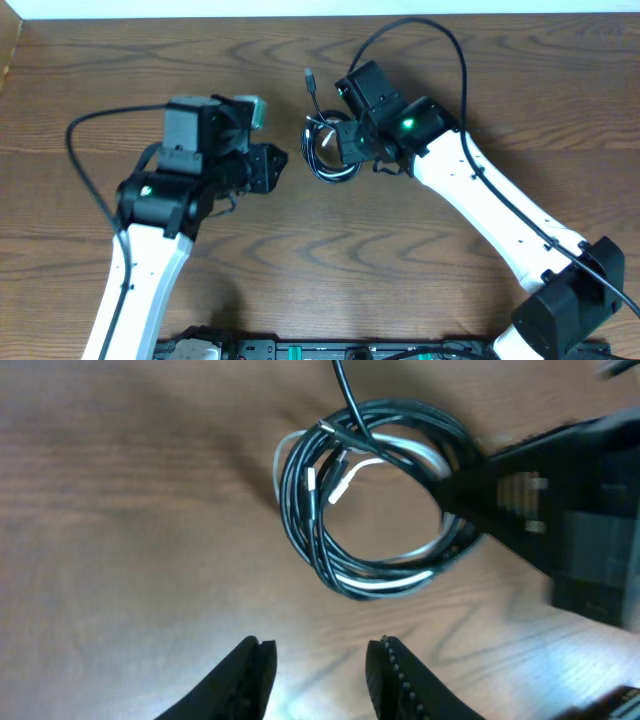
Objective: Untangle cables
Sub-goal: 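Lift the bundle with the right gripper toward the left gripper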
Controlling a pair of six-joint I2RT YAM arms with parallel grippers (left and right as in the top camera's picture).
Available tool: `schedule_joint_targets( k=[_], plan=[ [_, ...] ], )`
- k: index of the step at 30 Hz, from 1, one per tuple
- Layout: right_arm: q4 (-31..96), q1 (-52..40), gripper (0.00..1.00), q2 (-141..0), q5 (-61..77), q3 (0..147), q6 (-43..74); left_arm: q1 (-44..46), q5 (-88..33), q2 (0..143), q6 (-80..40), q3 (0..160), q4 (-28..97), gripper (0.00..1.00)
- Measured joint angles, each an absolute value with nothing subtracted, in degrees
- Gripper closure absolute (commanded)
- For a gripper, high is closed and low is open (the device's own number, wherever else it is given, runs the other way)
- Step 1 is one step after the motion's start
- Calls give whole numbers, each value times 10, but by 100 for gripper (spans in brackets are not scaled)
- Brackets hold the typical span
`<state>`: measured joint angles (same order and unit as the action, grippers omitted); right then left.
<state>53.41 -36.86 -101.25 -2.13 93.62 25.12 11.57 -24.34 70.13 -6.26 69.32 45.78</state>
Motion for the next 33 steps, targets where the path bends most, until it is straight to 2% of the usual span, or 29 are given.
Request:
schedule_joint_targets(
  k=[8, 18, 30, 33],
  plan=[
    [551, -366, 99, -951, -60, 959, 234, 118, -243, 757, -58, 691, 396, 49],
    [556, -366, 99, -902, -58, 966, 227, 118, -245, 760, -88, 690, 329, 41],
    [570, -366, 99, -902, -38, 966, 227, 118, -337, 760, -138, 690, 289, 41],
    [571, -366, 99, -902, -32, 966, 227, 118, -356, 760, -149, 690, 296, 49]
  ],
)
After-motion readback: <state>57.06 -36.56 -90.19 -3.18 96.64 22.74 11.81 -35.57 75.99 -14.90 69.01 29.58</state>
